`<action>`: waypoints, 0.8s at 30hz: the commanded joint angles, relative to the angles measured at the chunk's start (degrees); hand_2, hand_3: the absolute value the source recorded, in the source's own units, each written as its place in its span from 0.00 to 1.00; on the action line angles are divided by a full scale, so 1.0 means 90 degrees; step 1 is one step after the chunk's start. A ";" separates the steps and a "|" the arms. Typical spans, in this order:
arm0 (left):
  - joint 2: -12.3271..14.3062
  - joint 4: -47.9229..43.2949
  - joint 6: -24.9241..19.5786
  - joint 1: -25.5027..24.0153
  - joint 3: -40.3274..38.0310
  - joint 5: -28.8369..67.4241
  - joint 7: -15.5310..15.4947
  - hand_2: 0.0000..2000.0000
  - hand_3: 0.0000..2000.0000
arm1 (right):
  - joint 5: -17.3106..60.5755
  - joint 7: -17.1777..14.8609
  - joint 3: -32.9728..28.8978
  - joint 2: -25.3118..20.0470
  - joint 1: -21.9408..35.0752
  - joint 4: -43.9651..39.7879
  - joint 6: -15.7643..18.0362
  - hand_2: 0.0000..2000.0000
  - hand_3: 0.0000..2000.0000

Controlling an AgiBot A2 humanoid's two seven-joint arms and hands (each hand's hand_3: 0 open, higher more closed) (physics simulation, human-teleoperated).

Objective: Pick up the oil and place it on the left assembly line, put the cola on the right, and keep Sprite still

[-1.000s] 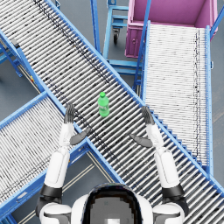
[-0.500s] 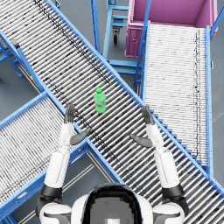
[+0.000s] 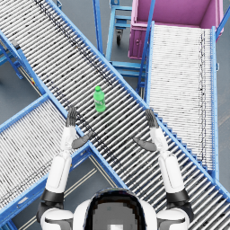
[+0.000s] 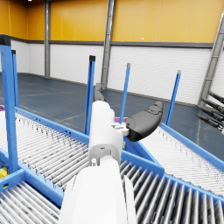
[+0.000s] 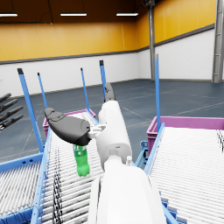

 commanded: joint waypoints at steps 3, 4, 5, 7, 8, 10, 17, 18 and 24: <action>0.0000 0.0000 0.0000 0.0000 0.0000 0.0000 0.0000 0.00 0.00 | 0.0000 0.0000 0.0000 0.0000 0.0000 0.0000 0.0000 0.00 0.00; 0.0000 0.0000 0.0000 0.0000 0.0000 0.0000 0.0000 0.00 0.00 | 0.0000 0.0000 0.0000 0.0000 0.0000 0.0000 0.0000 0.00 0.00; 0.0000 0.0000 0.0000 0.0000 0.0000 0.0000 0.0000 0.00 0.00 | 0.0000 0.0000 0.0000 0.0000 0.0000 0.0000 0.0000 0.00 0.00; 0.0000 0.0000 0.0000 0.0000 0.0000 0.0000 0.0000 0.00 0.00 | 0.0000 0.0000 0.0000 0.0000 0.0000 0.0000 0.0000 0.00 0.00; 0.0000 0.0000 0.0000 0.0000 0.0000 0.0000 0.0000 0.00 0.00 | 0.0000 0.0000 0.0000 0.0000 0.0000 0.0000 0.0000 0.00 0.00; 0.0000 0.0000 0.0000 0.0000 0.0000 0.0000 0.0000 0.00 0.00 | 0.0000 0.0000 0.0000 0.0000 0.0000 0.0000 0.0000 0.00 0.00; 0.0000 0.0000 0.0000 0.0000 0.0000 0.0000 0.0000 0.00 0.00 | 0.0000 0.0000 0.0000 0.0000 0.0000 0.0000 0.0000 0.00 0.00; 0.0000 0.0000 0.0000 0.0000 0.0000 0.0000 0.0000 0.00 0.00 | 0.0000 0.0000 0.0000 0.0000 0.0000 0.0000 0.0000 0.00 0.00; 0.0000 0.0000 0.0000 0.0000 0.0000 0.0000 0.0000 0.00 0.00 | 0.0000 0.0000 0.0000 0.0000 0.0000 0.0000 0.0000 0.00 0.00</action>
